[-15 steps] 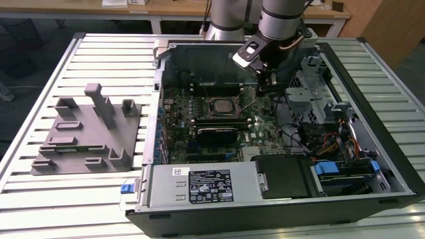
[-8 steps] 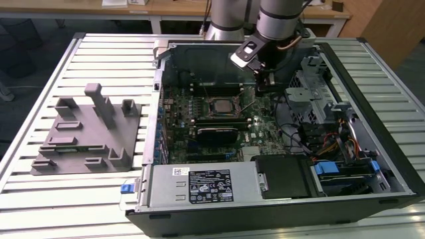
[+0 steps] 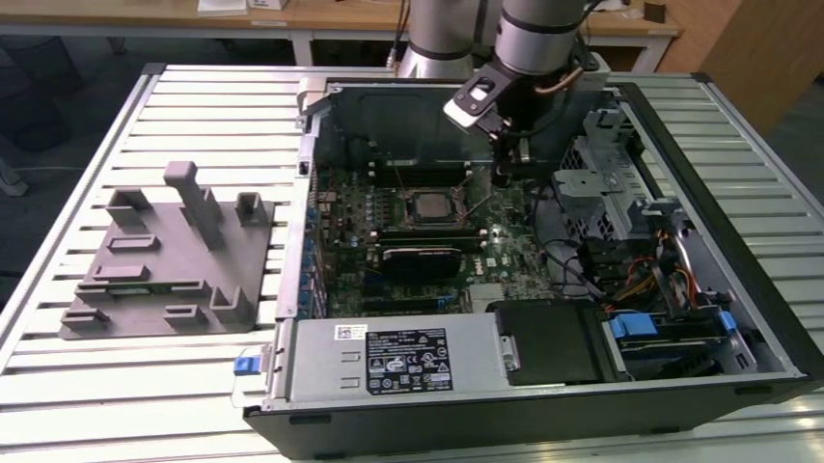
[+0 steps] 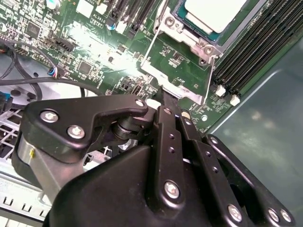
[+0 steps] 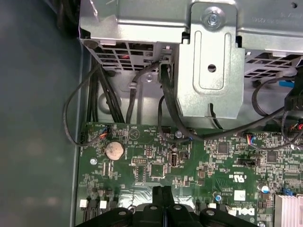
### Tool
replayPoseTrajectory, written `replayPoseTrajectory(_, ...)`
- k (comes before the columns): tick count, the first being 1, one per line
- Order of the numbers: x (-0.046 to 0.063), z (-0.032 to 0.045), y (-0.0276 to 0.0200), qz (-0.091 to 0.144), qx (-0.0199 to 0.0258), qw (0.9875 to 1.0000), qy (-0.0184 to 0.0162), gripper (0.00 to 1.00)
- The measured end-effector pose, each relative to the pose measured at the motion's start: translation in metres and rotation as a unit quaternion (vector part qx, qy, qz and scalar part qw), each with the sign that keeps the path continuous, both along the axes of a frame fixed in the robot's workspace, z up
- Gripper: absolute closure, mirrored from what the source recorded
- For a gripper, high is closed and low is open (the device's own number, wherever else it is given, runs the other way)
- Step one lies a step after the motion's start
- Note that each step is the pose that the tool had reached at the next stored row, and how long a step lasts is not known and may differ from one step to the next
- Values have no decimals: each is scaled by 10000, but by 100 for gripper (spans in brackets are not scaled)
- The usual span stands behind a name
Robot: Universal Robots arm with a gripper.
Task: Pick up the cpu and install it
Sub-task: 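Close the cpu cover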
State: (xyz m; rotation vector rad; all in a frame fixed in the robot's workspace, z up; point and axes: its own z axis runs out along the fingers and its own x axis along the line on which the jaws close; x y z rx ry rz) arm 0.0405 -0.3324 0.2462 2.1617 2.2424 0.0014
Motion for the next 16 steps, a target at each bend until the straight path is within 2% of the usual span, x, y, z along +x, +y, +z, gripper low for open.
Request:
replayPoseTrajectory(3,-18,3,0,0,2,10000,14,89)
replayPoseTrajectory(12,-183,3,0,0,2,10000,15,89)
replayPoseTrajectory(16,-223,3,0,0,3,10000,15,89)
